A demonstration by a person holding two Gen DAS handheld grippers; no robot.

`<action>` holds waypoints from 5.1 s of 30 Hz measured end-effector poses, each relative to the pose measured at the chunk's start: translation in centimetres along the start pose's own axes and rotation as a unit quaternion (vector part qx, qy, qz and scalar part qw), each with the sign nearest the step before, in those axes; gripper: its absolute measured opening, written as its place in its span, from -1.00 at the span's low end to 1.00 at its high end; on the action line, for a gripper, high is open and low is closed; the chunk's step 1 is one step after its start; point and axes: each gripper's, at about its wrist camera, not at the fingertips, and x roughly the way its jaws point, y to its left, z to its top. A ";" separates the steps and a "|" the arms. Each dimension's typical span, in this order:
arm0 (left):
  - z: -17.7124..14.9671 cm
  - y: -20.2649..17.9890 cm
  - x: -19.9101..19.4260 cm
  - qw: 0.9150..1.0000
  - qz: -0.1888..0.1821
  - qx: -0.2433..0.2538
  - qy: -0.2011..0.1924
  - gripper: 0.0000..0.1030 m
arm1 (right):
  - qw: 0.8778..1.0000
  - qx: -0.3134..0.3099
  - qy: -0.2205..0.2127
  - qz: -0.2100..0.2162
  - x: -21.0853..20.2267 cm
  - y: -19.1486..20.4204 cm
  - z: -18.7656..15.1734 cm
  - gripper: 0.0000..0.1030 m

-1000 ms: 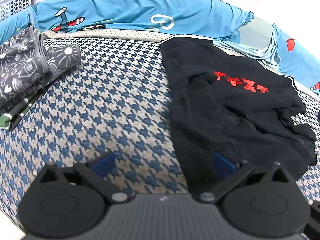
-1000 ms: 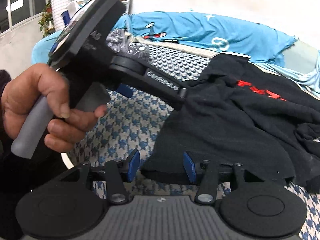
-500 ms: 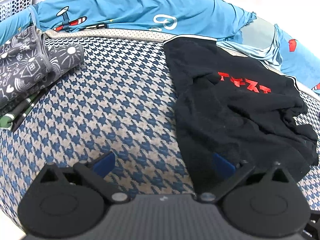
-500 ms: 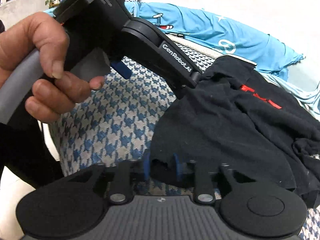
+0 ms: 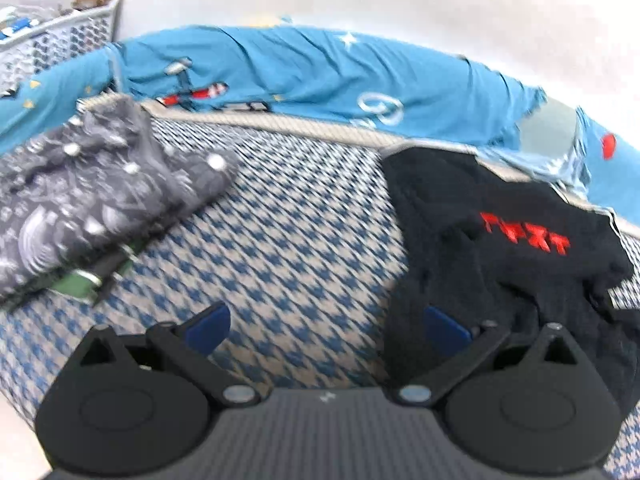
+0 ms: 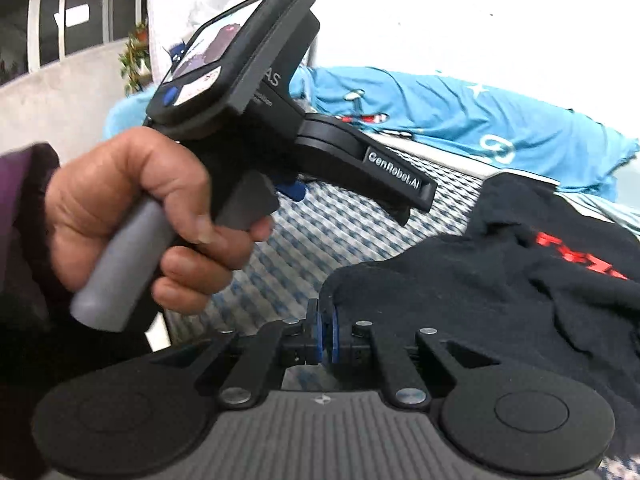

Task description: Fold clothes

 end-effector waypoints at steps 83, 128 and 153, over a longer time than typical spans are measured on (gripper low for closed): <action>-4.7 -8.9 4.7 0.988 -0.040 0.104 0.103 1.00 | 0.916 0.309 -0.023 -0.254 -8.6 -21.8 -10.9 -0.11; -6.5 -5.7 -0.5 0.995 -0.053 0.055 0.059 1.00 | 0.839 0.330 -0.084 -0.423 -19.0 -11.9 -9.8 -0.89; -10.1 -6.9 -5.6 0.988 -0.108 0.100 0.049 1.00 | 0.910 0.283 0.020 -0.303 -15.8 -8.2 -11.5 -0.83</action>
